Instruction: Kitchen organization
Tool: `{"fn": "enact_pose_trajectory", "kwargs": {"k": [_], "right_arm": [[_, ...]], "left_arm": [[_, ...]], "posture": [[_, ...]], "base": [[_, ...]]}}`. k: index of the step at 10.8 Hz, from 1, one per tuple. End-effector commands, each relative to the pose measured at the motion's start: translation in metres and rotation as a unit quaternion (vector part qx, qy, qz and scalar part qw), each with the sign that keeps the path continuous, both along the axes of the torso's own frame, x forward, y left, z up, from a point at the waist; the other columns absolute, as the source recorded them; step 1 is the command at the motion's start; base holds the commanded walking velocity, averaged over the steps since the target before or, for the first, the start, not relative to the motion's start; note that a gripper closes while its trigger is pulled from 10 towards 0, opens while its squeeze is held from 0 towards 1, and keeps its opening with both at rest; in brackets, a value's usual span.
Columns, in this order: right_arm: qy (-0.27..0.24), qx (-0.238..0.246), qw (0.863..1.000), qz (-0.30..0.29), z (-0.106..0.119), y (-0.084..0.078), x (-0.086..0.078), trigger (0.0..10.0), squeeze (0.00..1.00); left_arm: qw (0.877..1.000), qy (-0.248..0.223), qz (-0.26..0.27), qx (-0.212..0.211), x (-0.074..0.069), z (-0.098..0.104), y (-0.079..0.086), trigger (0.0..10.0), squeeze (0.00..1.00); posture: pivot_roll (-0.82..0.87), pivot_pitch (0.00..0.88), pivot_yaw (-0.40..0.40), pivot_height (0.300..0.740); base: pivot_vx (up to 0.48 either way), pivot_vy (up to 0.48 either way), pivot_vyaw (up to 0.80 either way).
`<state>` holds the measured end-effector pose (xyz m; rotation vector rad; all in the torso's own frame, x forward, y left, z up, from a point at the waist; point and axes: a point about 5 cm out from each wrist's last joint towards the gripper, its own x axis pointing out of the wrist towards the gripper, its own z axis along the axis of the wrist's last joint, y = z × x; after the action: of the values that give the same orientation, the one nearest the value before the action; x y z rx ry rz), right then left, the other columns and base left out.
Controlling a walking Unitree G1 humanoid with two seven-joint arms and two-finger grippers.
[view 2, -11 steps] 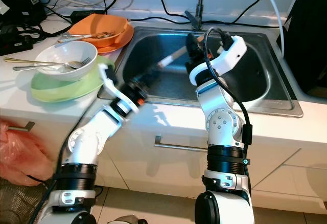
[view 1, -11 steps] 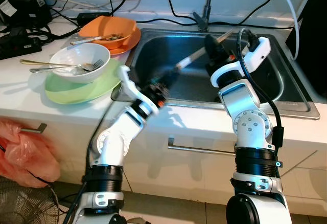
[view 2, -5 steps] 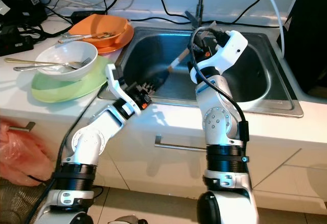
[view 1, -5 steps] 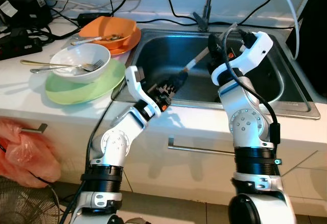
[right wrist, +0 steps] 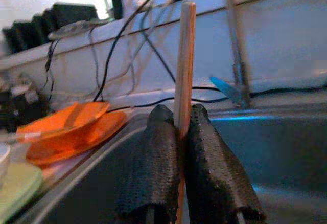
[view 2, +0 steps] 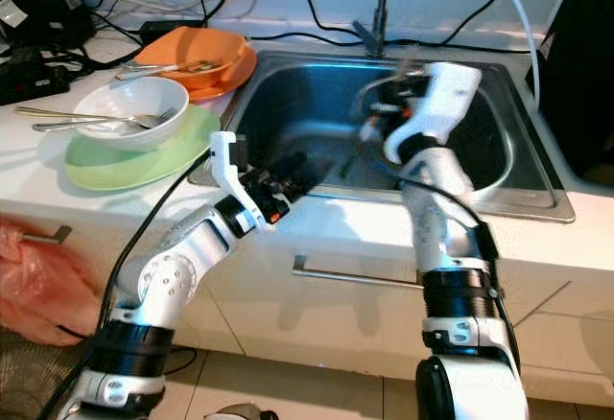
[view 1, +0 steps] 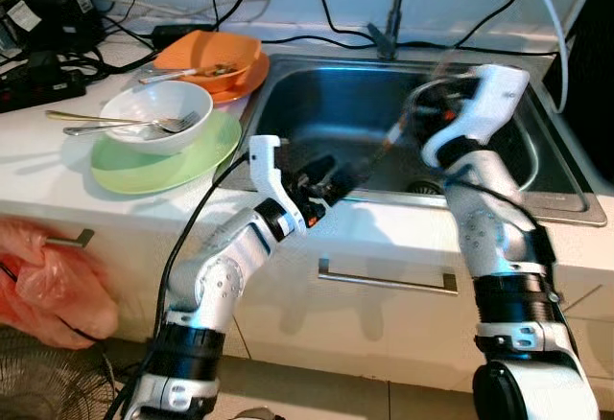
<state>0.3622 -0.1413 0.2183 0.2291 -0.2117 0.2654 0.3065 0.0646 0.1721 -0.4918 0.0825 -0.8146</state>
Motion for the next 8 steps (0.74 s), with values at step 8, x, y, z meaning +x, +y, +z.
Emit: {"fn": "enact_pose_trajectory", "kwargs": {"k": [8], "right_arm": [[-0.005,-0.310,0.948,0.070,-0.028,-0.031,0.013,2.6,0.00]], "left_arm": [[0.976,-0.100,0.014,0.192,-0.011,-0.014,0.034,10.0,1.00]], "posture": [[0.15,0.005,0.068,0.740]], "base": [[0.000,0.000,0.00]]}}
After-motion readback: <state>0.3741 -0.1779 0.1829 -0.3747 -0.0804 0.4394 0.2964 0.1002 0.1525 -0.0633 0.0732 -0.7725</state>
